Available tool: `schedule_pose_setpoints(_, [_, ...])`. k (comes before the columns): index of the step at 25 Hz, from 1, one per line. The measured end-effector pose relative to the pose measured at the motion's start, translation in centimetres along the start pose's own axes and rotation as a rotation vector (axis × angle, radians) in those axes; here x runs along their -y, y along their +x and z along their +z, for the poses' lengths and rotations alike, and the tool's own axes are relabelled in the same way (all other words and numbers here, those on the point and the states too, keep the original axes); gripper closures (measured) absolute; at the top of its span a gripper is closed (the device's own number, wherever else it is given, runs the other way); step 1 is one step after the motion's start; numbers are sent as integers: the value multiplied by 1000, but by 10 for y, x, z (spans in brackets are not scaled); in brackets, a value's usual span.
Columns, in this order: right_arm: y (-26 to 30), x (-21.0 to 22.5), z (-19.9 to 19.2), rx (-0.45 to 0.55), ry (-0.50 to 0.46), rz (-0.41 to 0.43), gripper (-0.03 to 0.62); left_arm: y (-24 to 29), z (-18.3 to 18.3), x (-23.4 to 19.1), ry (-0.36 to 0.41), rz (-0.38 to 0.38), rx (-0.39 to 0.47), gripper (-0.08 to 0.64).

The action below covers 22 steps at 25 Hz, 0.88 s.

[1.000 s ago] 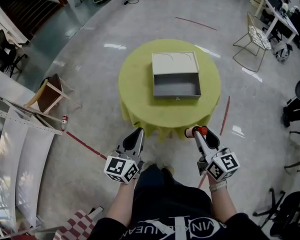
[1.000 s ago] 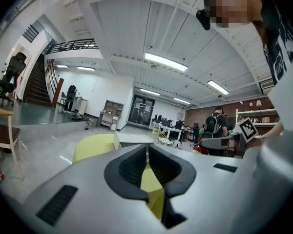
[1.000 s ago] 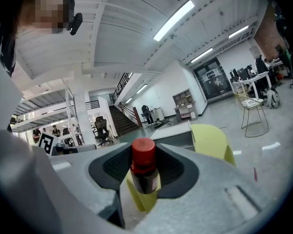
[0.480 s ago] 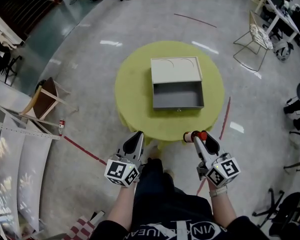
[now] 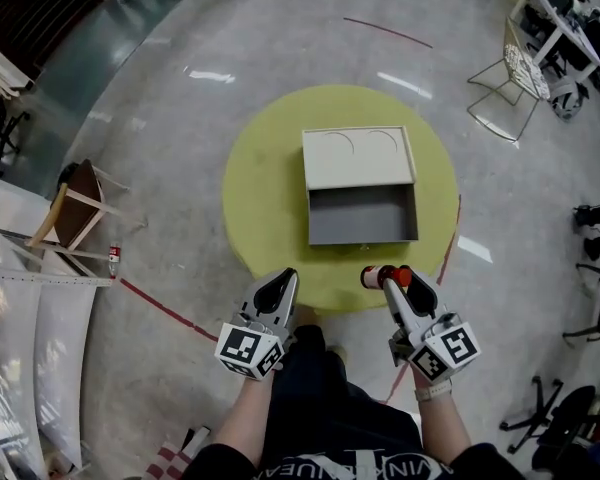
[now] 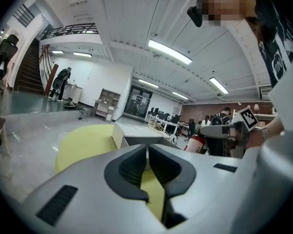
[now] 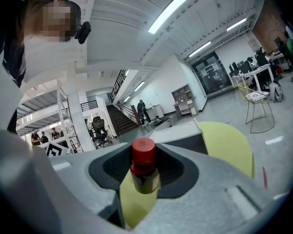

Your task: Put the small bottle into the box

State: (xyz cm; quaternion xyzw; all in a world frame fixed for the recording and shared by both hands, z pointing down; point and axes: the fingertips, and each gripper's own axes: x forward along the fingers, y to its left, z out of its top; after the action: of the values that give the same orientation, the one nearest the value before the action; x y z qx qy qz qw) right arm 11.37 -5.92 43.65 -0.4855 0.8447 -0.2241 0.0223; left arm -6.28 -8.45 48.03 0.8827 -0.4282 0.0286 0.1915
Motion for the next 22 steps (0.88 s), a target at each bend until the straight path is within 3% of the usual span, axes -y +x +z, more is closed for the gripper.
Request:
schedule_pose_setpoints(15, [72, 5, 19, 34, 31, -17, 446, 60, 1, -41, 17, -98, -51, 538])
schedule_pose_setpoints(22, [103, 1, 21, 20, 46, 33, 446, 68, -11, -49, -20, -69, -62, 538])
